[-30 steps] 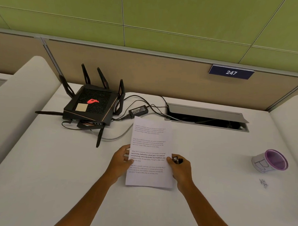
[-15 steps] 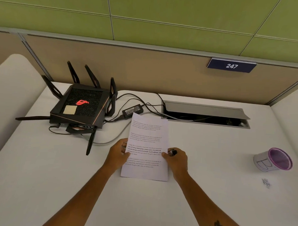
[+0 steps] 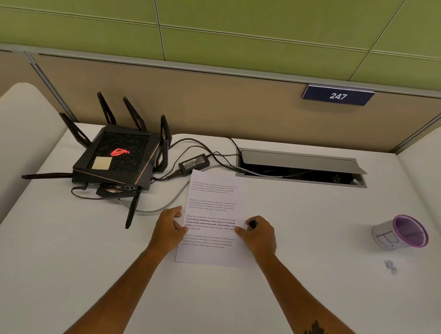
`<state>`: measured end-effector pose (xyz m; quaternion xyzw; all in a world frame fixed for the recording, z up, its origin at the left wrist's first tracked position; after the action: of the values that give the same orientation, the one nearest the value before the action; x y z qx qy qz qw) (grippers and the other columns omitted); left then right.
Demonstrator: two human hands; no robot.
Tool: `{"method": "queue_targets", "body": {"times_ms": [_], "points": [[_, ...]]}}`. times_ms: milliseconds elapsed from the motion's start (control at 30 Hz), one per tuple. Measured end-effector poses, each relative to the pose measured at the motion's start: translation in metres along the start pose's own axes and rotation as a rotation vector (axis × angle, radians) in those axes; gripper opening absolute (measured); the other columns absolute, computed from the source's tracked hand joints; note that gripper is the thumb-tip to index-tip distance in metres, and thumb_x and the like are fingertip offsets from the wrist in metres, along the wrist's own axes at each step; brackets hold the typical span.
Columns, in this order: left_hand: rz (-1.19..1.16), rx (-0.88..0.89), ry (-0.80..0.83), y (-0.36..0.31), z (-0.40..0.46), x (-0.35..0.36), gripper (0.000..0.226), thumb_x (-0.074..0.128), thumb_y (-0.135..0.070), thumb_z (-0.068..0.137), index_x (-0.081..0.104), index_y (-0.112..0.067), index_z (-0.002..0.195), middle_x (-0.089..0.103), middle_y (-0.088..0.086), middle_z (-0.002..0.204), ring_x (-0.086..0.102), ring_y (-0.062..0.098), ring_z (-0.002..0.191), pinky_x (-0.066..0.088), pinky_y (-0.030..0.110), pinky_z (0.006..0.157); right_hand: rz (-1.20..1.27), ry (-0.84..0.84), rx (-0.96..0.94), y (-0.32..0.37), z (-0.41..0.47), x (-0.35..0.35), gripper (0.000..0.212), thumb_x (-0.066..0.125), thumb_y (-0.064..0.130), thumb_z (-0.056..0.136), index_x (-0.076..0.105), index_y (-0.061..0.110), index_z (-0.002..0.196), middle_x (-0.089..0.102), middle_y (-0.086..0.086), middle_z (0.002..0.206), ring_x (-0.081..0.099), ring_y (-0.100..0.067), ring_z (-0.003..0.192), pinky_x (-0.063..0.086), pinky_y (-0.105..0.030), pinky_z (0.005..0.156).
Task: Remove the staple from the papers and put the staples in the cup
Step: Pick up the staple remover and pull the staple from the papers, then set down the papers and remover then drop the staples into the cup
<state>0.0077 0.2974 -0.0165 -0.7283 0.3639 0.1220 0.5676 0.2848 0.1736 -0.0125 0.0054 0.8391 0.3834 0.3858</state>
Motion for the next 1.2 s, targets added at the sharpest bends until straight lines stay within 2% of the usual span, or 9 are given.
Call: {"method": "queue_targets", "body": {"times_ms": [200,267,367,500,667,833,967,1100,1200], "points": [[0.05,-0.014,-0.074,0.005,-0.014,-0.007,0.059,0.071,-0.028,0.097,0.047,-0.016,0.149,0.055,0.008,0.136,0.063,0.023,0.101,0.056,0.029,0.08,0.231,0.103,0.043,-0.009,0.005,-0.017,0.024,0.074,0.021,0.089,0.063,0.023,0.11,0.063,0.01,0.101,0.061,-0.015,0.094,0.049,-0.03,0.08],[0.096,0.008,-0.107,0.005,-0.024,-0.007,0.063,0.071,-0.035,0.096,0.044,-0.017,0.15,0.054,0.008,0.141,0.061,0.028,0.116,0.06,0.041,0.093,0.257,0.149,0.043,-0.015,0.008,-0.026,0.027,0.07,0.017,0.089,0.062,0.025,0.113,0.064,0.008,0.106,0.061,-0.013,0.093,0.051,-0.031,0.08],[0.226,0.07,-0.161,-0.003,-0.04,-0.003,0.07,0.07,-0.043,0.095,0.041,-0.017,0.153,0.053,0.009,0.149,0.053,0.032,0.133,0.05,0.053,0.108,0.244,0.184,0.012,-0.026,0.014,-0.044,0.031,0.066,0.013,0.088,0.063,0.029,0.115,0.065,0.006,0.11,0.063,-0.017,0.097,0.056,-0.037,0.085],[0.306,0.197,-0.189,-0.022,-0.062,0.013,0.078,0.065,-0.053,0.093,0.037,-0.016,0.155,0.048,0.009,0.154,0.051,0.031,0.134,0.045,0.053,0.108,0.197,0.161,-0.09,-0.036,0.018,-0.077,0.035,0.073,0.012,0.088,0.062,0.03,0.116,0.063,0.01,0.111,0.062,-0.008,0.096,0.053,-0.028,0.081],[0.425,0.227,-0.148,-0.029,-0.071,0.05,0.091,0.05,-0.065,0.091,0.027,-0.012,0.161,0.034,0.013,0.166,0.036,0.035,0.15,0.035,0.056,0.122,-0.016,0.124,-0.2,-0.046,0.032,-0.113,0.043,0.081,0.011,0.079,0.068,0.021,0.119,0.065,0.003,0.109,0.063,-0.02,0.102,0.054,-0.037,0.095],[0.439,0.237,-0.101,-0.048,-0.076,0.085,0.093,0.045,-0.066,0.092,0.019,-0.012,0.164,0.019,0.012,0.172,0.017,0.035,0.16,0.013,0.056,0.129,-0.137,0.034,-0.255,-0.059,0.061,-0.152,0.043,0.086,0.01,0.074,0.069,0.015,0.113,0.074,-0.002,0.102,0.069,-0.021,0.091,0.058,-0.036,0.083],[0.457,0.249,-0.09,-0.065,-0.08,0.111,0.094,0.035,-0.071,0.093,0.016,-0.013,0.165,0.015,0.011,0.174,0.013,0.034,0.161,0.009,0.057,0.13,-0.206,-0.018,-0.287,-0.067,0.09,-0.184,0.036,0.087,0.012,0.075,0.068,0.018,0.105,0.074,0.001,0.097,0.07,-0.022,0.086,0.06,-0.039,0.079],[0.492,0.262,-0.094,-0.078,-0.082,0.134,0.105,0.01,-0.085,0.088,0.015,-0.013,0.165,0.014,0.011,0.174,0.012,0.033,0.161,0.003,0.054,0.129,-0.285,-0.031,-0.332,-0.07,0.118,-0.206,0.033,0.087,0.012,0.076,0.072,0.019,0.106,0.076,-0.002,0.1,0.07,-0.023,0.088,0.058,-0.036,0.079],[0.514,0.262,-0.089,-0.084,-0.084,0.149,0.103,0.016,-0.083,0.09,0.016,-0.012,0.165,0.013,0.012,0.174,0.01,0.033,0.161,0.005,0.056,0.13,-0.319,-0.038,-0.369,-0.066,0.139,-0.216,0.032,0.085,0.013,0.079,0.074,0.017,0.109,0.075,-0.004,0.104,0.069,-0.026,0.092,0.055,-0.035,0.081]]}}
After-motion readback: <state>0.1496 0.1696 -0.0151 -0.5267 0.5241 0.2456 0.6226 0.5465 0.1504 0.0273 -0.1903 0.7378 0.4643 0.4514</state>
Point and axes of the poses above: each hand's wrist, its own z-axis towards the middle knuckle, its own x-axis out of the palm, y = z × x, the point moved 7 cm from there along z, towards the middle knuckle
